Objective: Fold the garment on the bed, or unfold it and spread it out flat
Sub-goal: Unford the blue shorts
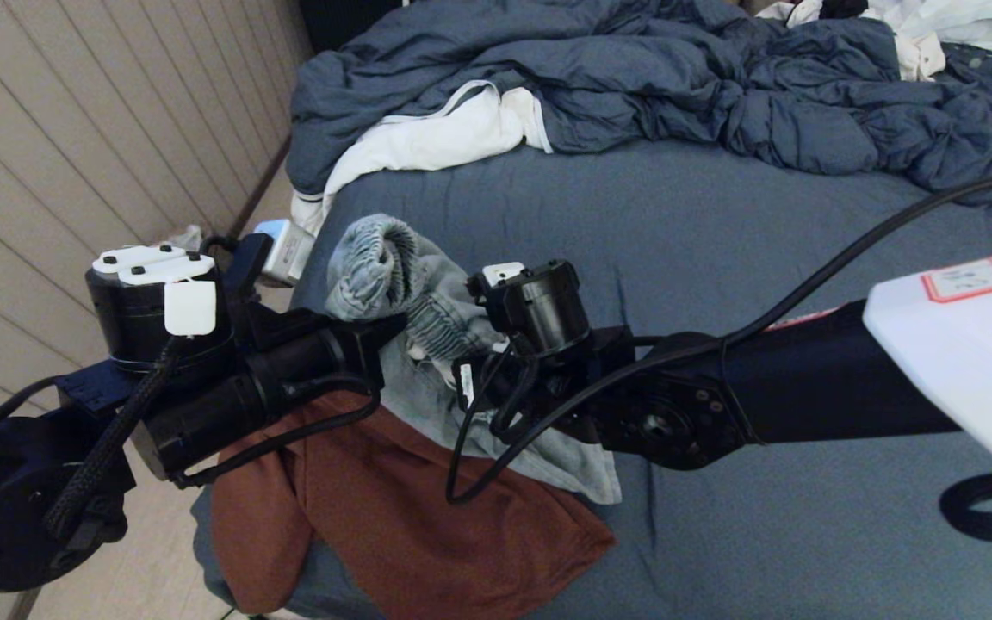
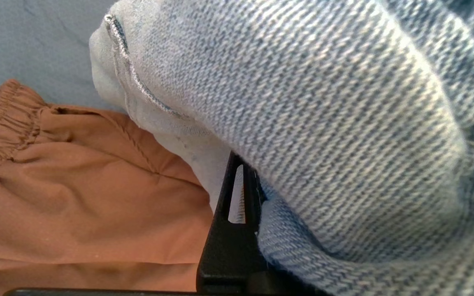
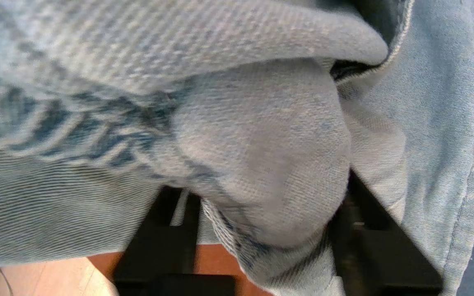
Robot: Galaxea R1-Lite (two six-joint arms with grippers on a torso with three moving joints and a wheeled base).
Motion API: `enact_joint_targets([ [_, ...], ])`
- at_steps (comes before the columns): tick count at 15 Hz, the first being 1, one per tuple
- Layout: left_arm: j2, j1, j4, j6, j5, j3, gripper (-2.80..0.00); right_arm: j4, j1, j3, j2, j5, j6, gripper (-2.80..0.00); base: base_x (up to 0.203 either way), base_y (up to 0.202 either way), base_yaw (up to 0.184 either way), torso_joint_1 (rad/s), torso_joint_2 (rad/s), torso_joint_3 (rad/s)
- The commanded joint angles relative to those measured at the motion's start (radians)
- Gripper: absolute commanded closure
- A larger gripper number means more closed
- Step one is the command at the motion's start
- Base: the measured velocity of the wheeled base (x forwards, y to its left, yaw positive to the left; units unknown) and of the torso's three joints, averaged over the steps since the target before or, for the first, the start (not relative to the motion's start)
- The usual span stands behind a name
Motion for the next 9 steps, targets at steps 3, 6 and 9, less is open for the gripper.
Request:
enact_joint_targets([
  [3,-0.015,0.000,0.019,-0.025,0.003,-0.010,0.00,-0.002,0.002,0.002,-0.009,-0.001,0.002,0.00,0.000,0.000,0.000,0.000,0.00,0.000],
  [6,-0.036,0.000,0.066,-0.027,0.001,-0.017,0.00,-0.001,0.002,0.000,-0.015,0.001,0.004,0.00,0.000,0.000,0.000,0.000,0.00,0.000],
  [9,-0.026,0.000,0.066,-0.048,0.001,-0.018,-2.80,-0.001,0.000,0.002,-0.018,0.001,0.002,0.00,0.000,0.000,0.000,0.000,0.00,0.000],
])
